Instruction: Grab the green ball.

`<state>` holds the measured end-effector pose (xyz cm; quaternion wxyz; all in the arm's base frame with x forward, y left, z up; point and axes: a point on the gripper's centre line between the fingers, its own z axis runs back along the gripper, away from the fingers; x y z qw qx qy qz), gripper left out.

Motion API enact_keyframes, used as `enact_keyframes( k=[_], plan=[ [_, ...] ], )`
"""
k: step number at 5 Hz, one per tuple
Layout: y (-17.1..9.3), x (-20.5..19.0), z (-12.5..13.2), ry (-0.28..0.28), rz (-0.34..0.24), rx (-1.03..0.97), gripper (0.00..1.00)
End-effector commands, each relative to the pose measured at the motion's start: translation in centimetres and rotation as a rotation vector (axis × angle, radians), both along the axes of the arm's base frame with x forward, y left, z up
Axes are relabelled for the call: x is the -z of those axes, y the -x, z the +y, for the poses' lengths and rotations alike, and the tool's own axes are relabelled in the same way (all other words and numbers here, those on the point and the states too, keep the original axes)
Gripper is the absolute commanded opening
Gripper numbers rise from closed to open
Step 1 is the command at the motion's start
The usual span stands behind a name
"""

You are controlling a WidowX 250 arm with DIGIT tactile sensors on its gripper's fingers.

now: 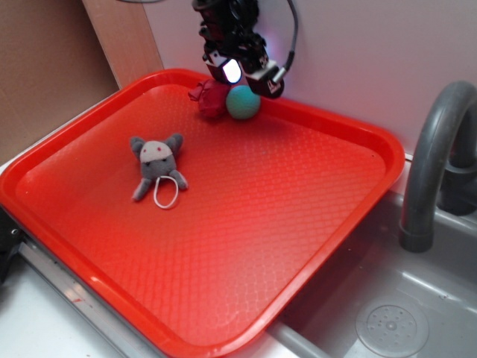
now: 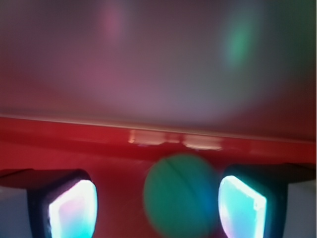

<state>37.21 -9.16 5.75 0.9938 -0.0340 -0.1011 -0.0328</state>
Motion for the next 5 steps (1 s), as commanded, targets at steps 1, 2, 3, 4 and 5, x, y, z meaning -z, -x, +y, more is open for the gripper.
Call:
enact_keyframes(
  k=[1,2,3,4,5],
  plan=[
    [-0.6,2.3,0.7,-0.106,-0.001,0.039,1.0],
    [0.4,4.2,1.8,-0.161,0.04,0.004,0.0],
    [1.6,2.1,2.2,-0.169,0.035,0.021,0.0],
    [3.8,-2.9,1.8,-0.115,-0.021,-0.014,0.0],
    [5.8,-7.9,1.6,-0.073,-0.029,-0.092,0.0]
  ],
)
